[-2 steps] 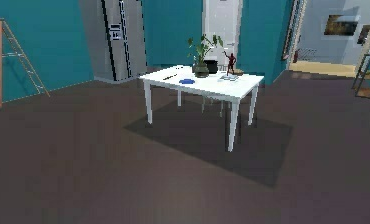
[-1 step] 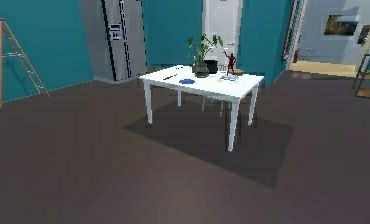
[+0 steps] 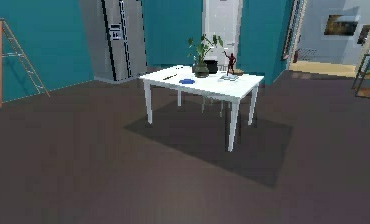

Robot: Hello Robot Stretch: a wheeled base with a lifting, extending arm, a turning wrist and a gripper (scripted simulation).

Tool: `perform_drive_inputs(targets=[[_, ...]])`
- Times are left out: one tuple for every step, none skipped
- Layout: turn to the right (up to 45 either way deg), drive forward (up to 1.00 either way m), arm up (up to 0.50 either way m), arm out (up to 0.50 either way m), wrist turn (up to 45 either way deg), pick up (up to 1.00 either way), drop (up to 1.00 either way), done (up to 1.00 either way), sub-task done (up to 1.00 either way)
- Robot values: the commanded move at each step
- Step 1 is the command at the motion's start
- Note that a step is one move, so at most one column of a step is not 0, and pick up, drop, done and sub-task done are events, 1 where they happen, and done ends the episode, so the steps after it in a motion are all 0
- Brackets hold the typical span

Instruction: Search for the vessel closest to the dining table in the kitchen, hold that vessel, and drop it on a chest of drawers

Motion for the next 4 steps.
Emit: perform_drive_inputs(targets=[[0.0,0.0,0.0,0.0,-12.0,0.0,0.0,0.0,0.0],[0.0,0.0,0.0,-0.46,0.0,0.0,0.0,0.0,0.0],[36.0,0.0,0.0,0.0,0.0,0.0,0.0,0.0,0.0],[0.0,1.0,0.0,0.0,0.0,0.0,0.0,0.0,0.0]])
